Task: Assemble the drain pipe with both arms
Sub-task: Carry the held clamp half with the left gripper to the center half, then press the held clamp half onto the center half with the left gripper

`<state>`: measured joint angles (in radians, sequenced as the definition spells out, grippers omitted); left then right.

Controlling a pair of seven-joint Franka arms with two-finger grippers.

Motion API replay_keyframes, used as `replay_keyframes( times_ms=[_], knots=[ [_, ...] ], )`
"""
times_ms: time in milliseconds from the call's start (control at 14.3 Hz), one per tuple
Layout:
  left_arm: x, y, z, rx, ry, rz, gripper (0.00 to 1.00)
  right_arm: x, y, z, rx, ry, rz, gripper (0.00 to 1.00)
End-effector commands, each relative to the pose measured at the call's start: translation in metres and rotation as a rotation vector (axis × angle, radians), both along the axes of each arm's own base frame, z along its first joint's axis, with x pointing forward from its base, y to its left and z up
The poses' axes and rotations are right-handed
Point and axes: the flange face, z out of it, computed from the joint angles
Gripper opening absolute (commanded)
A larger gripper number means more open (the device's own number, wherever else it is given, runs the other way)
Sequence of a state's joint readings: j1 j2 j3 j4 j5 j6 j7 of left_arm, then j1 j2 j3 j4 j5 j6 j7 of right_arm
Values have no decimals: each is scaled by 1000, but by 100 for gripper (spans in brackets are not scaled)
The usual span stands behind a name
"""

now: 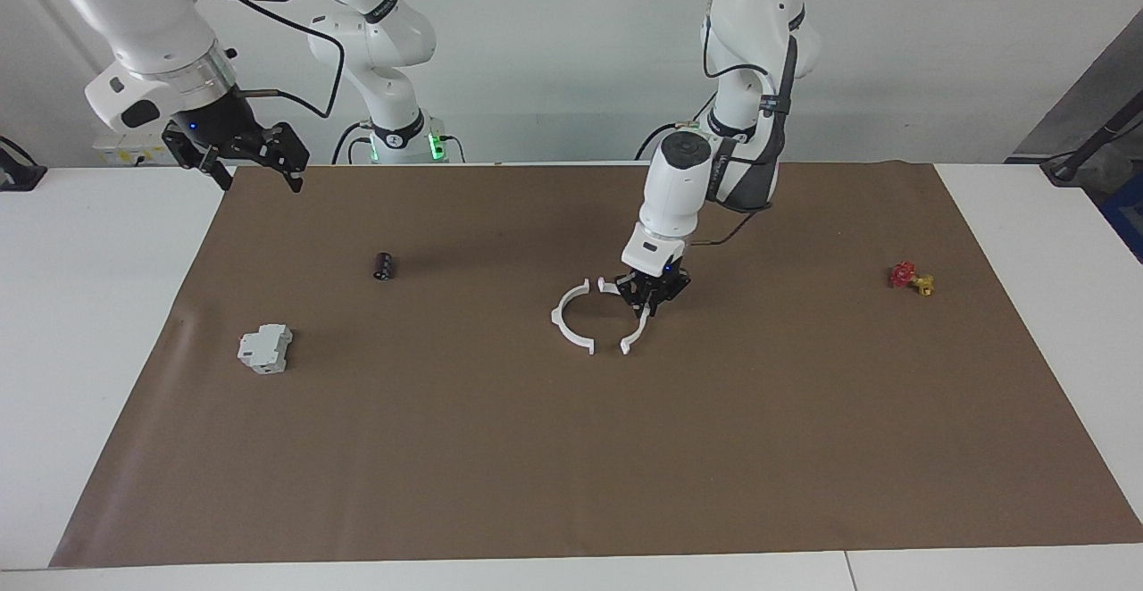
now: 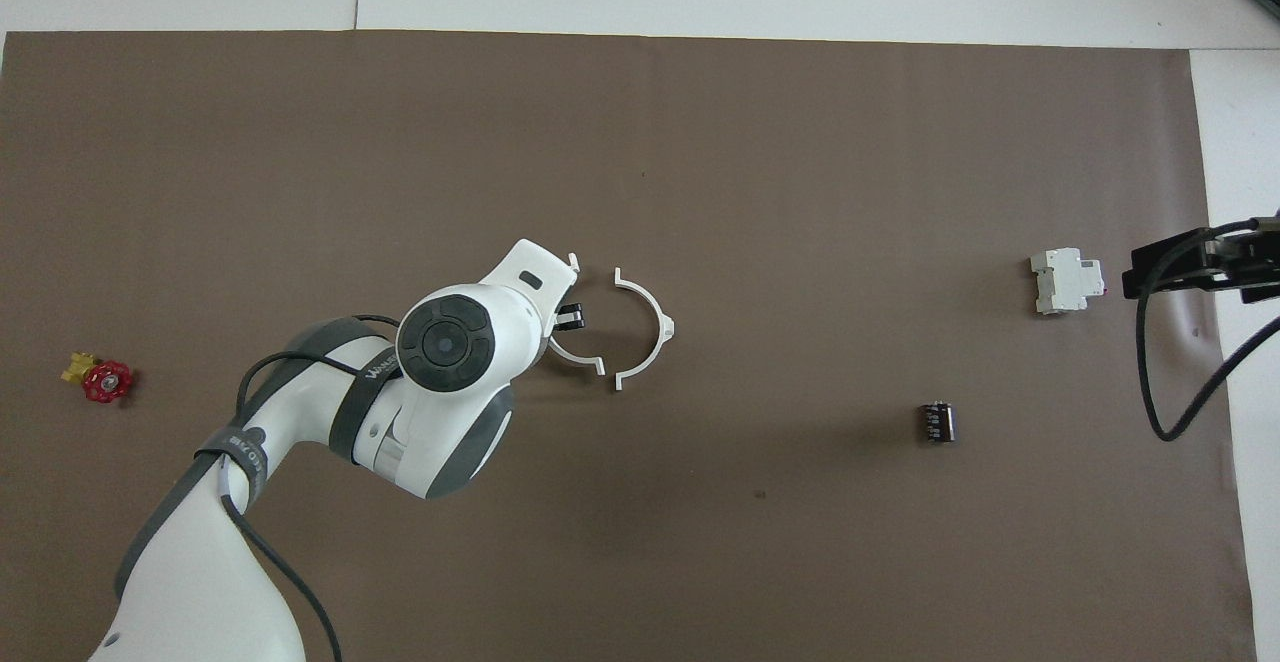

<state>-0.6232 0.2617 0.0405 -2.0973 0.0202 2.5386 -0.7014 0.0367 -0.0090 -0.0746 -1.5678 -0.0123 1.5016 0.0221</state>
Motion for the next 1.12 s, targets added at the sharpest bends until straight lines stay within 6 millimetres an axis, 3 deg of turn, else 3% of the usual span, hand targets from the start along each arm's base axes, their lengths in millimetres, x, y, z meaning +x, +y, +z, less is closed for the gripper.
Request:
replay_keyframes(
  times_ms=[0, 490, 1050],
  knots=[
    [8, -7, -1, 44, -3, -25, 0, 1, -2, 0, 1, -13, -12, 100],
    [15, -4, 8, 108, 18, -47, 0, 1, -3, 0, 1, -13, -13, 100],
    [11, -12, -9, 159, -50, -146, 0, 1, -3, 0, 1, -14, -15, 100]
  ],
)
